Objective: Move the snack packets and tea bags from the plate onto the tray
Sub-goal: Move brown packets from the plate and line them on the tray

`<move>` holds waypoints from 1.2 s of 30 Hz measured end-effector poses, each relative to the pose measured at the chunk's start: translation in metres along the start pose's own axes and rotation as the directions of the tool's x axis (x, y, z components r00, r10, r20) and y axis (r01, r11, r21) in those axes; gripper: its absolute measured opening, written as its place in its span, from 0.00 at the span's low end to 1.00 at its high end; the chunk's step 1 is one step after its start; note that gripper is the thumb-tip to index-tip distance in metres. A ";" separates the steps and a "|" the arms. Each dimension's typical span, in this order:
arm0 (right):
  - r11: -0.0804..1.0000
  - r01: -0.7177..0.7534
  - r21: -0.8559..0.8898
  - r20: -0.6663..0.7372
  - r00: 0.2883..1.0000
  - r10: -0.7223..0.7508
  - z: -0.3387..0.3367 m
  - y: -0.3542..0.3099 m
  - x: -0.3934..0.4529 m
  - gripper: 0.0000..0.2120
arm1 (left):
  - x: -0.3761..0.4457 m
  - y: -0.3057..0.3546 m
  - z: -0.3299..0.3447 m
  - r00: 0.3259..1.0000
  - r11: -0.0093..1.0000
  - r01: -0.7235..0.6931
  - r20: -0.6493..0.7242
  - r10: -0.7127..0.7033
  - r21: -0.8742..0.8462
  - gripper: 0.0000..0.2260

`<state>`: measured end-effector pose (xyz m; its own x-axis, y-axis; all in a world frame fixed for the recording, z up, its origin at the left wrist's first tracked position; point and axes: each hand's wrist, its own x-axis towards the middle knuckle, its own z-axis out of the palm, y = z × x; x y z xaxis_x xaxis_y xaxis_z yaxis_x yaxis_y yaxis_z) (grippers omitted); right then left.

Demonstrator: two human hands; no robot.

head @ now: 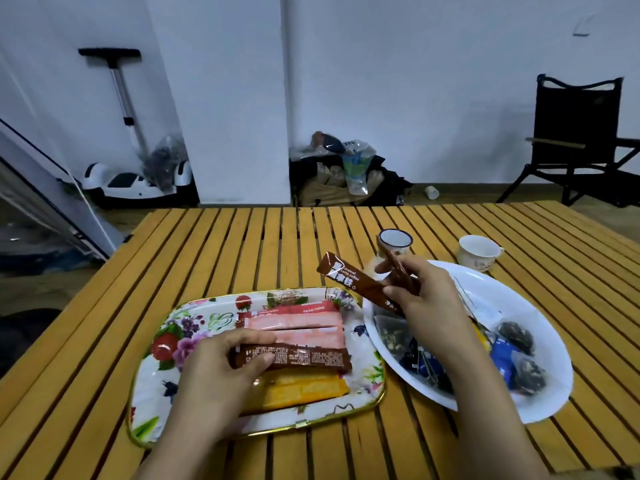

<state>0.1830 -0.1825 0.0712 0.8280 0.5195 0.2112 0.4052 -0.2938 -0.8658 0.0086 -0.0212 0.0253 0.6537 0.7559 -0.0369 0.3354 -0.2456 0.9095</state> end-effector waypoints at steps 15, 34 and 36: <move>0.974 0.028 -0.227 0.394 0.917 0.065 0.055 -0.009 -0.008 0.15 | 0.003 -0.019 -0.008 0.973 0.971 0.230 -0.038 -0.228 0.062 0.13; 0.956 0.177 -0.236 0.316 0.944 -0.097 0.064 -0.008 -0.012 0.13 | 0.005 -0.015 -0.021 0.957 0.932 0.289 -0.078 -0.278 0.219 0.08; 0.948 0.194 -0.250 0.358 0.929 -0.096 0.062 -0.009 -0.015 0.14 | 0.006 -0.016 -0.018 0.957 0.930 0.290 -0.073 -0.281 0.224 0.08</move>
<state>0.1431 -0.1381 0.0478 0.5915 0.7978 0.1166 0.6421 -0.3787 -0.6666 -0.0050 -0.0015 0.0181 0.4817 0.8368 -0.2604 0.6538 -0.1452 0.7426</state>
